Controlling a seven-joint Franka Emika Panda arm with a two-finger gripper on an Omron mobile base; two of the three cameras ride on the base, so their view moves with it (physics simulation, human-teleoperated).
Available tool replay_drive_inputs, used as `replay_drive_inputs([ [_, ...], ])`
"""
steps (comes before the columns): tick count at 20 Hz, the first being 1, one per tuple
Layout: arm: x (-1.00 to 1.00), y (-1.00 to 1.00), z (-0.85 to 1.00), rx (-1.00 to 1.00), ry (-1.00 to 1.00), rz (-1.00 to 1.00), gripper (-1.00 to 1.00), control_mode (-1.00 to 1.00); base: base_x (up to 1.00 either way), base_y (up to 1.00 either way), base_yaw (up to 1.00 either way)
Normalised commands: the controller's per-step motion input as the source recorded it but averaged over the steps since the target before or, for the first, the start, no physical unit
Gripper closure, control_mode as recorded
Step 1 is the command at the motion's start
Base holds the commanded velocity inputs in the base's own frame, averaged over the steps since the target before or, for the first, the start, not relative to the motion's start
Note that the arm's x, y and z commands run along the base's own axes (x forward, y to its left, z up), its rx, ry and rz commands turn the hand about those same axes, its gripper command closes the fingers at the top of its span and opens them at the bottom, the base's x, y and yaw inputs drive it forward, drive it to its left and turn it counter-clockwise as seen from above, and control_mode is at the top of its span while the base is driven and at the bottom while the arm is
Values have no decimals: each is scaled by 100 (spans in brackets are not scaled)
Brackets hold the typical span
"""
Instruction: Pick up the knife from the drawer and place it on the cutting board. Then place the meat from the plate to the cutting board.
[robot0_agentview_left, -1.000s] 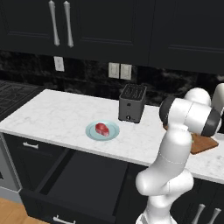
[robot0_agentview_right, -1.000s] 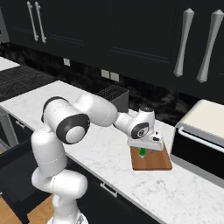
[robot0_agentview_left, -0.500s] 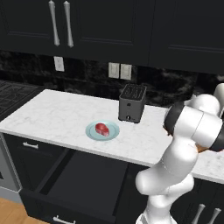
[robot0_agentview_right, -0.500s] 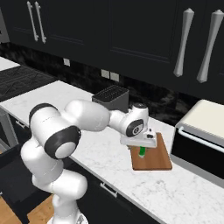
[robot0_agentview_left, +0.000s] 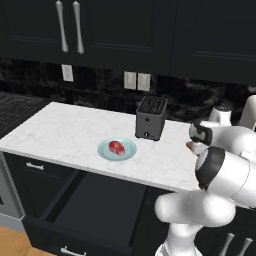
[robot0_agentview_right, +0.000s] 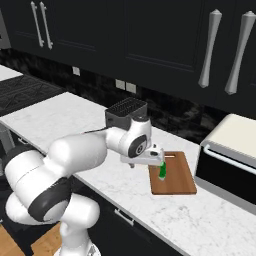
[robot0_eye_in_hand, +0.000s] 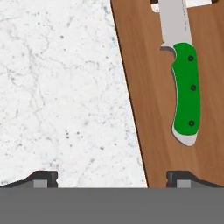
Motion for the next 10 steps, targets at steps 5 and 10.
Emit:
replay_drive_inputs([
  [5, -2, 94, 10, -3, 0, 0, -100, -100, 0, 0, 0],
  [10, 0, 85, 28, 0, 0, 0, -100, -100, 0, 0, 0],
])
